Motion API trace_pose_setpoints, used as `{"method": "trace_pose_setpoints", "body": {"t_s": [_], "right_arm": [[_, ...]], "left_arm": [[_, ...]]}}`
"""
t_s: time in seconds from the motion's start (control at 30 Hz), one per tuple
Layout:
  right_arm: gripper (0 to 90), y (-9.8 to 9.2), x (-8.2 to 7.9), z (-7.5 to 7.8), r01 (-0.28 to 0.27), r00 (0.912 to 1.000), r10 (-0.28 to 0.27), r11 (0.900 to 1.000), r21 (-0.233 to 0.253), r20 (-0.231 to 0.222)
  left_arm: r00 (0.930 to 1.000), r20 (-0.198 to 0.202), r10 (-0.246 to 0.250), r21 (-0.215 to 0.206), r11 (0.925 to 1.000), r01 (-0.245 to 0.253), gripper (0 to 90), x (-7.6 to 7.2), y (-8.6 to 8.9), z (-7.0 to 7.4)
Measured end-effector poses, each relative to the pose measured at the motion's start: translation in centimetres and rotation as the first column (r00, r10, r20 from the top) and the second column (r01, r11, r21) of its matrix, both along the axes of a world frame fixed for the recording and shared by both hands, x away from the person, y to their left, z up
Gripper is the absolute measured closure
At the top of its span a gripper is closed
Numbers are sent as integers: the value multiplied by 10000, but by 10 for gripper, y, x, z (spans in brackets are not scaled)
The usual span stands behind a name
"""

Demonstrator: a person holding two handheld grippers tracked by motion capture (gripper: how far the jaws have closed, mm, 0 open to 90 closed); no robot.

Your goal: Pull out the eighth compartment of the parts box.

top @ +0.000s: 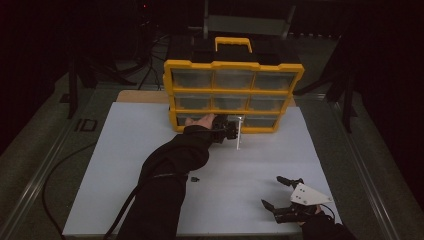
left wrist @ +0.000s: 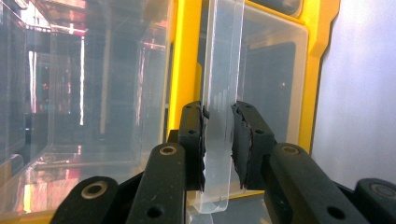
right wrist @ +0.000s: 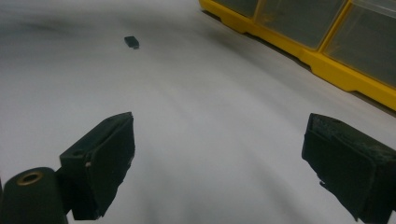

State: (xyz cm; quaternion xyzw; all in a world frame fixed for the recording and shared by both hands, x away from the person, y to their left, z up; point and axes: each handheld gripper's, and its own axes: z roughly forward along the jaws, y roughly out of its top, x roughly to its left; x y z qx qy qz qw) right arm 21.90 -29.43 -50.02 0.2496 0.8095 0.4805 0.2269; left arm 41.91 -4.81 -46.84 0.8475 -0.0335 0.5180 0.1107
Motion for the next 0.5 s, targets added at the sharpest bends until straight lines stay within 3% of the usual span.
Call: {"method": "trace_pose_setpoints", "body": {"t_s": [0.5], "right_arm": [[95, 0, 0, 0, 24, 10000, -24, 10000, 38, -16]], "left_arm": [[9994, -20, -341, -95, 9994, 341, 743, -5, 5, 0]]}}
